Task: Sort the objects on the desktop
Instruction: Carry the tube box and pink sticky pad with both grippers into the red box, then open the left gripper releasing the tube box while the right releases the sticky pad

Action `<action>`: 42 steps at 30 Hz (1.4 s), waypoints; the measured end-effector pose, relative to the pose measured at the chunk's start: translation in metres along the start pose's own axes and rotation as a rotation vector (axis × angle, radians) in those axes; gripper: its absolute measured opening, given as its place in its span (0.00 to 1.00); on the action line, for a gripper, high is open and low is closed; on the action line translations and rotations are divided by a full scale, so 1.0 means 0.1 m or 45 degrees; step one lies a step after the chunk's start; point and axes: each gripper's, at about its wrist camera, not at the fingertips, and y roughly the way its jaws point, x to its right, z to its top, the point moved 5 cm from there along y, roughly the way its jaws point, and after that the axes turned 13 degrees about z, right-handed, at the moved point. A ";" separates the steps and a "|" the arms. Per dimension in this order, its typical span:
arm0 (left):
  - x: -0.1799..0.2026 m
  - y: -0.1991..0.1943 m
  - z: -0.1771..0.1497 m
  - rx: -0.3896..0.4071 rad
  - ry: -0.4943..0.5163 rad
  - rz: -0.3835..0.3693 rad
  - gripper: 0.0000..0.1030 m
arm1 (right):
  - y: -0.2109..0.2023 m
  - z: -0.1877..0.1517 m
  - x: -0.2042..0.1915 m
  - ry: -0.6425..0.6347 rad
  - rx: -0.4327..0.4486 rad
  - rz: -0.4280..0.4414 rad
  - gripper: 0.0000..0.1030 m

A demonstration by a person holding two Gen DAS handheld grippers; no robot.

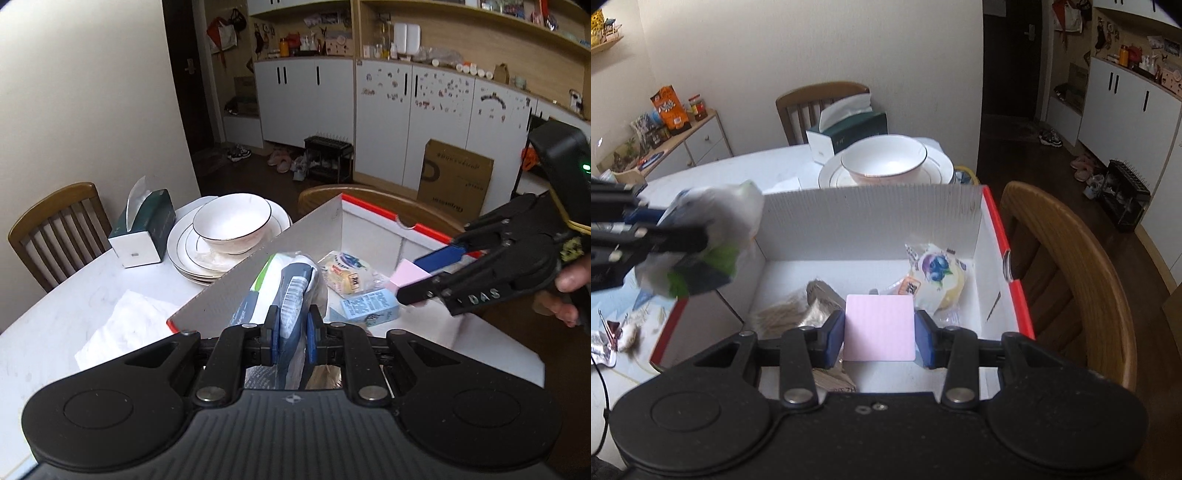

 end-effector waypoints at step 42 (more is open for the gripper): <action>0.28 1.02 -0.17 -0.315 0.076 -0.027 0.13 | 0.66 -0.34 0.24 -0.104 -0.369 -0.013 0.39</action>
